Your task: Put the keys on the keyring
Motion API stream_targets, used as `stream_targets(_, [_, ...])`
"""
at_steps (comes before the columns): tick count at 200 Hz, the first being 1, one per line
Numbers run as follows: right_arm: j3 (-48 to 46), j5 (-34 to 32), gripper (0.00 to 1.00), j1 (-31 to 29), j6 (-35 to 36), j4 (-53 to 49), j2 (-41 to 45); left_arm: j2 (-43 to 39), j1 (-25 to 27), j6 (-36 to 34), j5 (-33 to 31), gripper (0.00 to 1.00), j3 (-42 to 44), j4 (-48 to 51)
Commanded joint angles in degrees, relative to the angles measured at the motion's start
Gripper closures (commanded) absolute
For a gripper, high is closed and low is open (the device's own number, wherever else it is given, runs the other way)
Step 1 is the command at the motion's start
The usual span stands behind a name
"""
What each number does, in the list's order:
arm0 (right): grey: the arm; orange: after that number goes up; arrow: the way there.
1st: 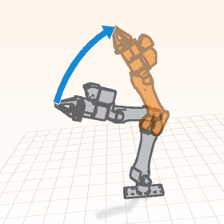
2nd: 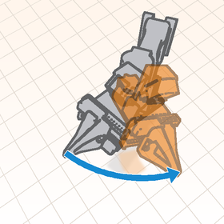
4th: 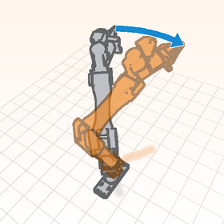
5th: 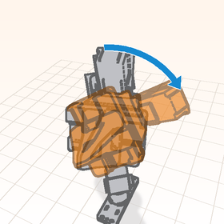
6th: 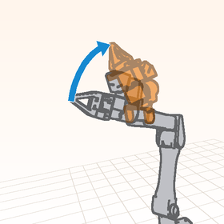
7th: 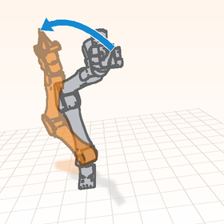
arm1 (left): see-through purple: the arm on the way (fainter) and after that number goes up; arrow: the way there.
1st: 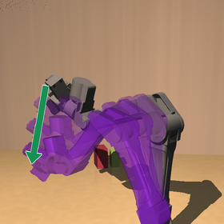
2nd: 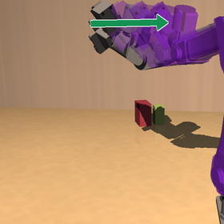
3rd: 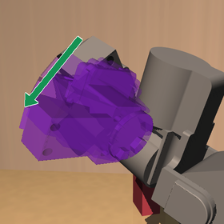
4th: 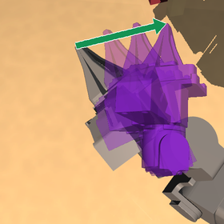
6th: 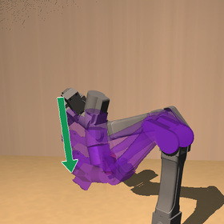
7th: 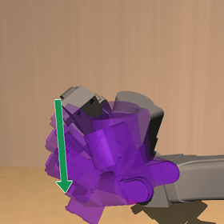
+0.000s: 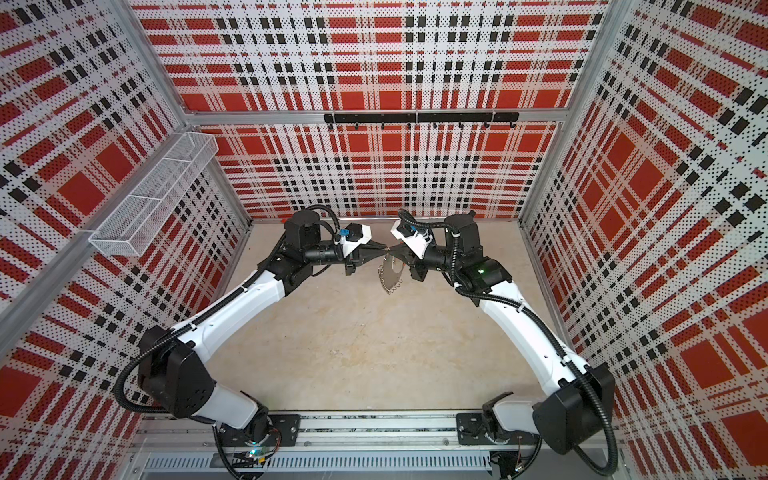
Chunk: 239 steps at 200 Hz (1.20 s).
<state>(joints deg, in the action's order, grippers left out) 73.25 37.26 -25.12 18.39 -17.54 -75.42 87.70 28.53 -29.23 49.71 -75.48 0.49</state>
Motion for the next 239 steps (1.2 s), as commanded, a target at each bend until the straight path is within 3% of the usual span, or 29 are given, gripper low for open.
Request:
stream_targets(1, [1.67,2.21,1.00,-0.78,0.97,1.31,0.28,0.28,-0.04,0.58,1.85,0.95,-1.86,-0.25])
stream_targets(7, [1.62,2.35,1.00,-0.82,0.71,1.66,0.27,0.28,0.02,0.58,2.28,1.00,-1.78,-0.29])
stream_targets(57, [-0.92,3.08,1.00,-0.85,-3.05,8.25,1.48,-0.58,0.76,2.27,2.80,1.00,2.08,-2.49])
stream_targets(92, [-2.95,2.09,1.00,-0.81,-4.85,11.07,2.20,-2.38,0.62,11.47,1.61,1.00,7.39,-13.64])
stream_targets(120, [-5.15,0.29,0.87,-0.79,-6.57,13.83,3.62,-3.57,-0.50,21.59,-0.44,1.00,11.72,-26.09])
stream_targets(130, [-6.23,-0.82,0.79,-0.80,-7.07,15.17,4.40,-3.46,-0.48,22.68,-1.47,1.00,11.94,-27.16])
stream_targets(150, [-8.01,-3.05,0.79,-0.30,-8.60,17.52,6.41,-2.83,-0.32,24.85,-3.14,1.00,11.59,-27.79])
stream_targets(162, [-8.74,-3.72,0.72,0.49,-10.66,19.14,7.69,-2.46,-0.24,26.95,-3.48,1.00,11.78,-29.40])
stream_targets(188, [-10.23,-2.35,0.65,4.81,-20.58,24.34,9.19,-2.19,0.15,32.81,-3.63,1.00,14.29,-38.28])
stream_targets(218, [-5.44,8.51,0.62,9.98,-37.78,25.17,3.62,-2.27,1.63,36.25,-6.19,1.00,15.16,-43.10])
stream_targets(239, [-6.49,16.52,0.59,10.10,-47.76,34.68,0.36,-2.37,2.14,38.44,-7.24,1.00,16.05,-46.63])
